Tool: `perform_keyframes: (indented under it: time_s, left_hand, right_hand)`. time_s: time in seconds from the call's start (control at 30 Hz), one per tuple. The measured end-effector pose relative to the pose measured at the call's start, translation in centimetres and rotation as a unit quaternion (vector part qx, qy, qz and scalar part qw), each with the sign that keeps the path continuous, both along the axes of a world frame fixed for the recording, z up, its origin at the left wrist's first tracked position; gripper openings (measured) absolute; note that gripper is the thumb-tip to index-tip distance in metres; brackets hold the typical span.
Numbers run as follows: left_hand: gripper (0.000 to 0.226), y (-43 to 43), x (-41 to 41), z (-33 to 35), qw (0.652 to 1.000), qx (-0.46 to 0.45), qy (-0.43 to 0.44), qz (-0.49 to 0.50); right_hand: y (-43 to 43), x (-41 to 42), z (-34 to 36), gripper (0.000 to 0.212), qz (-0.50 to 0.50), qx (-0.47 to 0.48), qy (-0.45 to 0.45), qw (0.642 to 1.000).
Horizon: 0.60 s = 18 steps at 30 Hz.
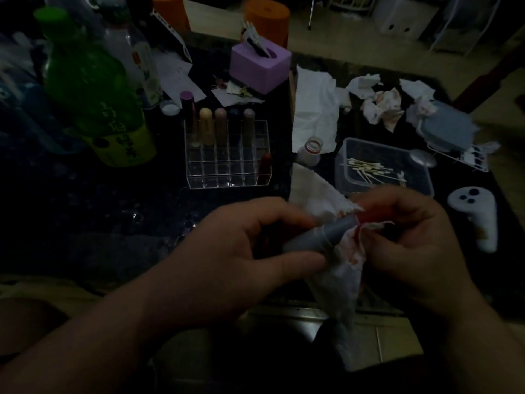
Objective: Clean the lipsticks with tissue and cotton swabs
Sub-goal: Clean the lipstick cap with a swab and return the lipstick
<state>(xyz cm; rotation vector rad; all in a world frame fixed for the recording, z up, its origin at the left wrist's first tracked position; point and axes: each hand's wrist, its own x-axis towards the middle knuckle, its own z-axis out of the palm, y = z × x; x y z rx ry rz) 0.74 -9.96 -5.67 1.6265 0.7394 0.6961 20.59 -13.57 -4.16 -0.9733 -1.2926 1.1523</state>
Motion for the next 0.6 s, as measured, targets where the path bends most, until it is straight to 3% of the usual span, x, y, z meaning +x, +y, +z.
perform_keyframes:
  time_s: [0.1,0.23,0.33,0.4,0.5,0.6]
  left_hand:
    - [0.018,0.3,-0.1,0.0,0.997,0.047,0.042,-0.04]
    - [0.022,-0.4,0.1,-0.2,0.985,0.148,0.055,0.067]
    - [0.029,-0.6,0.3,-0.1,0.992,0.094,0.042,0.076]
    - [0.026,-0.2,0.1,0.1,0.997,0.061,0.042,0.007]
    - [0.021,0.5,-0.5,0.4,0.992,0.08,0.072,-0.064]
    - [0.023,0.0,-0.3,0.1,0.989,0.135,0.066,0.012]
  right_hand:
    - [0.0,0.1,-0.2,0.02,-0.007,0.007,-0.008,1.0]
    - [0.0,0.0,-0.2,0.021,0.005,0.032,-0.036,0.999]
    - [-0.1,0.0,-0.2,0.017,0.008,0.025,-0.031,0.999]
    - [-0.1,-0.1,-0.2,0.019,0.009,0.021,-0.022,0.999]
    - [-0.1,0.0,-0.2,0.018,0.022,0.021,-0.017,0.999]
    - [-0.1,-0.1,-0.3,0.021,0.02,0.026,-0.033,0.999]
